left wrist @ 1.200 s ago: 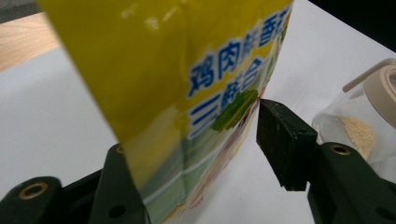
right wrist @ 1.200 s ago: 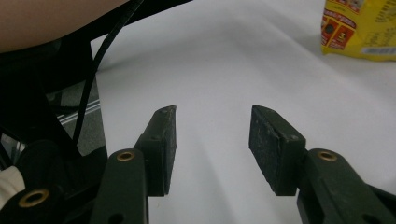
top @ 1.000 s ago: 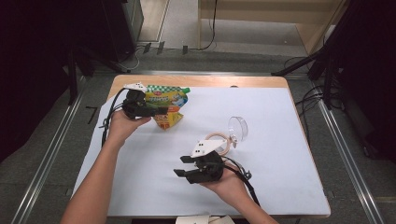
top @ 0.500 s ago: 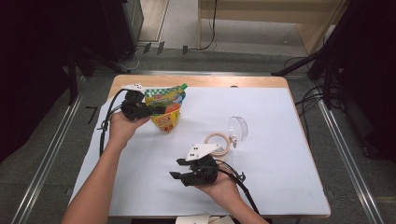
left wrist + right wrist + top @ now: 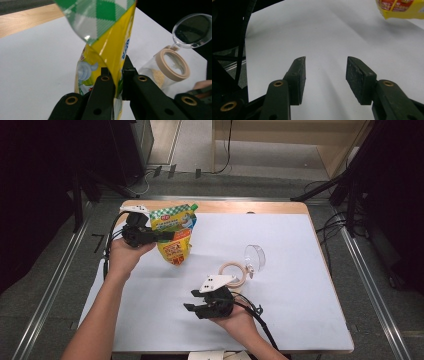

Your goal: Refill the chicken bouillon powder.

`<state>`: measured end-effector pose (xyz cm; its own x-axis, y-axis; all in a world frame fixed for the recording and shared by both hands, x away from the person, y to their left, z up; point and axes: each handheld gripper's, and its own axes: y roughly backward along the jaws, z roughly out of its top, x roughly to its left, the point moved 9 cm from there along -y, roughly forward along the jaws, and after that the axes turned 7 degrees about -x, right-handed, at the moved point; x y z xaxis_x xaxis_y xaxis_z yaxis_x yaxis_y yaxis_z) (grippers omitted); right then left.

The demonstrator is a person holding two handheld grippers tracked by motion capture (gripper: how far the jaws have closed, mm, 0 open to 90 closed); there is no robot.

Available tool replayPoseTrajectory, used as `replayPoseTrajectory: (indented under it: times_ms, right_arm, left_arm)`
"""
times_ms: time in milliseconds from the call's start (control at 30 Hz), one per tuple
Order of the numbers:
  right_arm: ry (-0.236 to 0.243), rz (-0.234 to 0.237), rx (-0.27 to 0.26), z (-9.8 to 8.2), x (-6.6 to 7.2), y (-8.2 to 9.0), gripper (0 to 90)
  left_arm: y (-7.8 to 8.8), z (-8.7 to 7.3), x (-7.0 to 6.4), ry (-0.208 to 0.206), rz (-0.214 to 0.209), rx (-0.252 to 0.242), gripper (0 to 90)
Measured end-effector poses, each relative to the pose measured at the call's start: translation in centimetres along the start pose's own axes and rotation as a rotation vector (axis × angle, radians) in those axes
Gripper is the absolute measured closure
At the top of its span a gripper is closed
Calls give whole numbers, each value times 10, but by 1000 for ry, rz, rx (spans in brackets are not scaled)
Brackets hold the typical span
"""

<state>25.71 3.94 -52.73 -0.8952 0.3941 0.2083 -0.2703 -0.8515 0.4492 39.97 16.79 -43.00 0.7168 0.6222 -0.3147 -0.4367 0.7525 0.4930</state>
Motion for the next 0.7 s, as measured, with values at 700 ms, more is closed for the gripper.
replayPoseTrajectory:
  times_ms: [700]
  right_arm:
    - [-39,-79,-7,-1,-14,-12,487]
  left_arm:
    - [35,-5,-67,0,-113,73,900]
